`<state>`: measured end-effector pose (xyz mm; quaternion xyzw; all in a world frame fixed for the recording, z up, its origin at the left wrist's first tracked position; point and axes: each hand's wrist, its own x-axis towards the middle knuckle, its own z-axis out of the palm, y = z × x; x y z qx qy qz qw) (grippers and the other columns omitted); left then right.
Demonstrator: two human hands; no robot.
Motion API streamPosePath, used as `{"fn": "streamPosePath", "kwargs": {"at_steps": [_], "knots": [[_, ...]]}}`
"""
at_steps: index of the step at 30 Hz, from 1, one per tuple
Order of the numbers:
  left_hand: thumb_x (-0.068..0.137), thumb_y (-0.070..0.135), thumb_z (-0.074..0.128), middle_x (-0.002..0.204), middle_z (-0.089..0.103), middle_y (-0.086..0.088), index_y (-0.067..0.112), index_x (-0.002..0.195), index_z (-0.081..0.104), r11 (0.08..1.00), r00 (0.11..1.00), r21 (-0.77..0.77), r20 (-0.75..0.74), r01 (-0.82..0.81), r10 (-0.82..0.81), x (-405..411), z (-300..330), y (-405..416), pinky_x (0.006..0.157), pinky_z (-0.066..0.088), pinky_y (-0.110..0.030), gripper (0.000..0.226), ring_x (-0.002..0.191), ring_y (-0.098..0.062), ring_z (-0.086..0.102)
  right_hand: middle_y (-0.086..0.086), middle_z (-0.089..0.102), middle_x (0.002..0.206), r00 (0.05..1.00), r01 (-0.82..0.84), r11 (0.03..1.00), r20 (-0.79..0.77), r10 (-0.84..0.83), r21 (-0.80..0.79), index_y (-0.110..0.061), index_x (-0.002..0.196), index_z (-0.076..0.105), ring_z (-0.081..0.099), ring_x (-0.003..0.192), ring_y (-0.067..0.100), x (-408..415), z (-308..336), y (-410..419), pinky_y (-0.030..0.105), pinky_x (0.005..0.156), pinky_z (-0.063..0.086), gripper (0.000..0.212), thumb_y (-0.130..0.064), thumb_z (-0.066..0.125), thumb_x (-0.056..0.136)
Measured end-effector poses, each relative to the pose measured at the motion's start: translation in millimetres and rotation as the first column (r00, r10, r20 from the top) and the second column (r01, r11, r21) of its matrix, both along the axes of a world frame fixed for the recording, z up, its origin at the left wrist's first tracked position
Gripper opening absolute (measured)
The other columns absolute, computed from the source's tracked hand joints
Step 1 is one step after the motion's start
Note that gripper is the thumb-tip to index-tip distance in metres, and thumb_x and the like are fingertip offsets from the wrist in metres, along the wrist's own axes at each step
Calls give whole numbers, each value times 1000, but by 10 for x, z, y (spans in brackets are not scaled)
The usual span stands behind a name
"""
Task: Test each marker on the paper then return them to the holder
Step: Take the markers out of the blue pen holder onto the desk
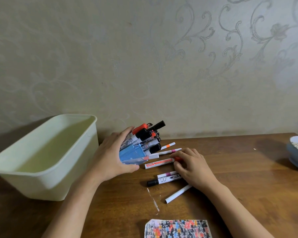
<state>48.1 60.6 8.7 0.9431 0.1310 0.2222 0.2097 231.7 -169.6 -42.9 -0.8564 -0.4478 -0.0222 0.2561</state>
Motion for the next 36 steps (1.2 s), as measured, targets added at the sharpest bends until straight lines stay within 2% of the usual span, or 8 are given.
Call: {"fn": "streamPosePath", "kwargs": {"at_steps": [8, 14, 19, 24, 28, 30, 33, 36], "knots": [[55, 56, 87, 128, 43, 20, 55, 148, 15, 999, 1000, -19, 2, 30, -30, -29, 4, 18, 96, 47, -35, 118, 114, -4, 43, -18, 53, 123, 1000, -1, 1000, -13, 1, 12, -41, 133, 52, 42, 118, 4, -58, 66, 7, 37, 107, 40, 36, -49, 48, 98], [55, 56, 88, 130, 42, 22, 58, 147, 13, 997, 997, 20, -29, 73, -72, -27, 6, 32, 97, 47, -36, 119, 115, -3, 44, -22, 38, 150, 934, -42, 964, -332, 131, 263, -44, 153, 22, 38, 134, 1, -339, 304, 157, 33, 108, 42, 87, -82, 46, 78], [55, 55, 88, 131, 41, 24, 56, 148, 15, 988, 994, 109, -46, 108, -104, -26, 19, 13, 94, 46, -33, 118, 112, -1, 43, -15, 55, 129, 870, 64, 928, -476, 129, 367, -37, 142, 35, 59, 108, -4, -569, 343, 356, 12, 80, 49, 55, -50, 58, 93], [56, 58, 87, 131, 40, 24, 57, 148, 13, 984, 992, 139, -66, 115, -106, -15, 21, -11, 93, 46, -32, 118, 112, -2, 41, -19, 60, 99, 839, 198, 902, -542, 46, 384, -25, 138, 43, 60, 82, -9, -590, 383, 372, 16, 74, 56, 52, -38, 65, 93], [56, 59, 85, 129, 39, 24, 59, 147, 11, 981, 992, 156, -84, 111, -99, -8, 32, -31, 92, 45, -31, 117, 112, -3, 41, -4, 68, 117, 832, 248, 892, -554, 3, 378, -21, 138, 48, 69, 86, 2, -597, 398, 357, 32, 78, 63, 51, -35, 68, 92], [57, 58, 85, 129, 39, 23, 60, 147, 10, 983, 992, 150, -83, 107, -95, -7, 35, -32, 93, 44, -31, 117, 112, -4, 41, -1, 70, 113, 814, 281, 878, -581, -5, 387, -22, 139, 45, 74, 87, 11, -575, 403, 343, 38, 74, 64, 54, -33, 70, 92], [57, 57, 84, 130, 40, 22, 59, 147, 11, 988, 995, 128, -66, 86, -78, -11, 35, -23, 95, 45, -34, 116, 113, -5, 42, -4, 69, 103, 796, 300, 835, -603, 48, 462, -26, 136, 44, 75, 81, 10, -558, 423, 309, 30, 65, 63, 45, -25, 65, 96], [57, 57, 85, 129, 41, 21, 57, 147, 12, 989, 996, 124, -63, 76, -68, -14, 28, -19, 96, 45, -34, 116, 113, -5, 42, -1, 72, 105, 850, 242, 844, -524, 53, 478, -23, 122, 59, 73, 85, 5, -545, 418, 281, 25, 67, 62, 23, -24, 59, 100]]}}
